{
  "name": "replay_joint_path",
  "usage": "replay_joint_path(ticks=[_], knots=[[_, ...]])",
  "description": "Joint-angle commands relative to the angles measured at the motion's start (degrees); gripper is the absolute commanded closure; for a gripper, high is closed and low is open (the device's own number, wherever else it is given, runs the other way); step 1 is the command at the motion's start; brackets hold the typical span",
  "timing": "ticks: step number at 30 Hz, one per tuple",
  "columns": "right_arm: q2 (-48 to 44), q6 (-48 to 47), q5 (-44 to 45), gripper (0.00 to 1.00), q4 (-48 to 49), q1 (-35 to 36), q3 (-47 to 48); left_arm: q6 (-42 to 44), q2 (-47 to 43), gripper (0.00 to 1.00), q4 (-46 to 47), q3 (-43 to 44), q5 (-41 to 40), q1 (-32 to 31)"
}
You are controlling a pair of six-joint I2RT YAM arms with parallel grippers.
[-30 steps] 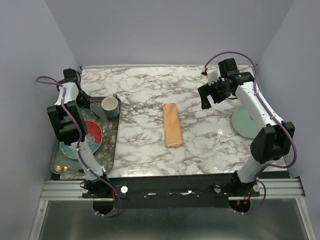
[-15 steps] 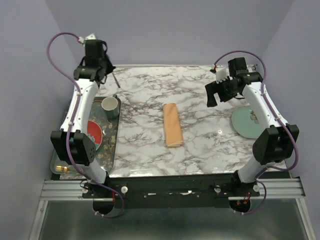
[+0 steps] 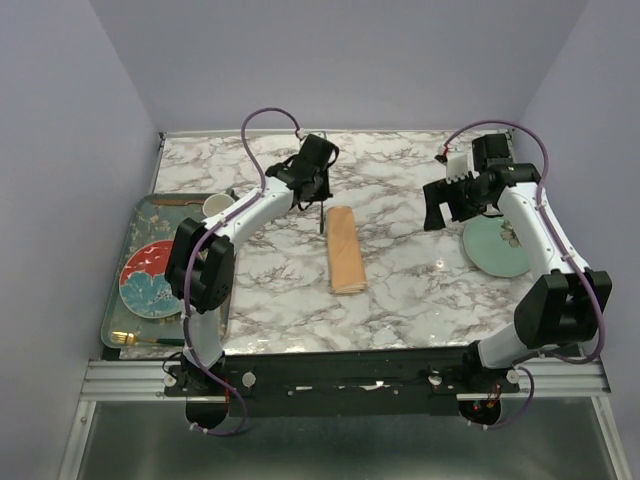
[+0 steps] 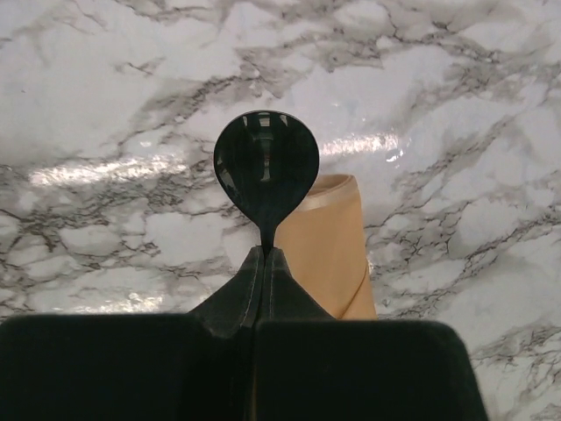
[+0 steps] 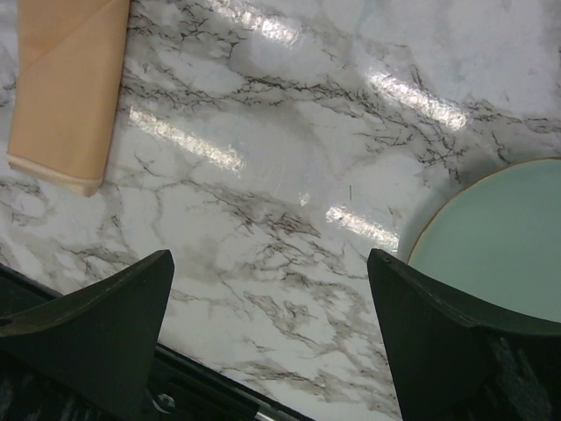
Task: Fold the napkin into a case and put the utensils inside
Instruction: Insert the spoon into the folded napkin.
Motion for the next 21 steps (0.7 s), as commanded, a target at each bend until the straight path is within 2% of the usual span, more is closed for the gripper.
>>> replay_joint_path(ticks=[1, 9, 21], knots=[[-3.3, 0.5, -2.0, 0.0, 0.1, -0.1, -3.6, -4.3, 2.7, 1.0, 3.1, -0.2, -1.7, -2.8], [-4.3, 0.7, -1.9, 0.0, 0.1, -0.1, -5.0, -7.6, 8.4, 1.0, 4.6, 1.1, -1.7, -4.1], [-6.4, 0.6, -0.4, 0.0, 0.3, -0.2, -7.2, -11.0, 10.4, 1.0, 5.3, -0.4, 0.8, -4.7]])
